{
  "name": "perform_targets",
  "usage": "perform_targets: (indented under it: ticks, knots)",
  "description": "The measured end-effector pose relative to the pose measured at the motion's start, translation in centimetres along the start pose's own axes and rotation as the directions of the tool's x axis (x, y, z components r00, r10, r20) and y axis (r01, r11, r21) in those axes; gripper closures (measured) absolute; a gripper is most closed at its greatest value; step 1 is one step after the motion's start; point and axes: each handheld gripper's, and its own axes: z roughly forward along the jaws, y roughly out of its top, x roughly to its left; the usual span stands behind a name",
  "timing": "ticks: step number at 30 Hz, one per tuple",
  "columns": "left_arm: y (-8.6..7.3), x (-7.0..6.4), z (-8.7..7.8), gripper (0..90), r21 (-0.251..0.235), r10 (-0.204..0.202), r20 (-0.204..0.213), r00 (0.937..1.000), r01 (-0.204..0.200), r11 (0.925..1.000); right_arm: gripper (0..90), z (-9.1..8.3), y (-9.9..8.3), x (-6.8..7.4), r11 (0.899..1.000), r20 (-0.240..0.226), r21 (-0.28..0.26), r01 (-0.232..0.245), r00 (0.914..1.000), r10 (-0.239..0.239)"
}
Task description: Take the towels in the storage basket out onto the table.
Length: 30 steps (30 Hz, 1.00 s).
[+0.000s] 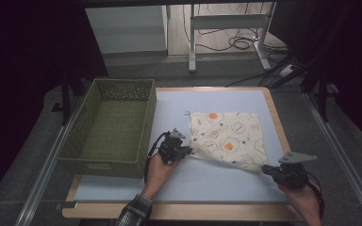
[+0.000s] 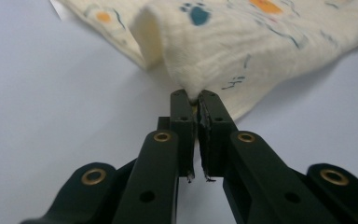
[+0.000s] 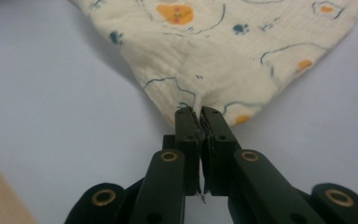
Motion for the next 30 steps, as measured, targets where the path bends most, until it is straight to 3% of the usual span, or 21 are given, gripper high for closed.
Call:
perform_targets:
  ticks: [9,16,18,20,24,26,30]
  knots:
    - [-3.3,-1.7,-2.3,86.6,-0.007,0.013,0.024,0.9996,-0.013,0.9999,86.1,-1.0,-1.9,1.7,1.000,-0.041,-0.008,-0.010,0.9991,0.010]
    - [-5.7,-3.6,-3.5,87.0,0.017,0.029,0.060,0.9978,-0.031,0.9994,85.7,-1.7,-3.6,3.1,1.000,-0.074,0.007,-0.022,0.9970,0.022]
    - [-6.2,-3.8,-3.8,83.0,0.029,0.034,0.062,0.9975,-0.036,0.9989,84.5,-2.0,-4.0,3.4,1.000,-0.088,0.015,-0.018,0.9960,0.020]
    - [-6.2,-3.8,-4.1,70.4,0.013,0.038,0.028,0.9989,-0.038,0.9992,79.7,-2.5,-4.2,3.4,1.000,-0.087,0.010,-0.022,0.9959,0.022]
    - [-4.7,-2.7,-4.1,60.1,-0.024,0.031,-0.024,0.9992,-0.031,0.9992,69.6,-2.9,-3.6,2.3,0.998,-0.050,-0.034,-0.049,0.9976,0.047]
    - [-3.8,-2.2,-3.5,56.5,-0.024,0.036,-0.052,0.9980,-0.037,0.9990,67.8,-2.5,-3.2,1.5,0.997,-0.030,-0.044,-0.061,0.9978,0.059]
    - [-2.2,-1.0,-1.9,50.6,-0.044,0.036,-0.065,0.9973,-0.039,0.9983,65.6,-1.0,-2.3,0.0,0.996,-0.015,-0.043,-0.081,0.9967,0.080]
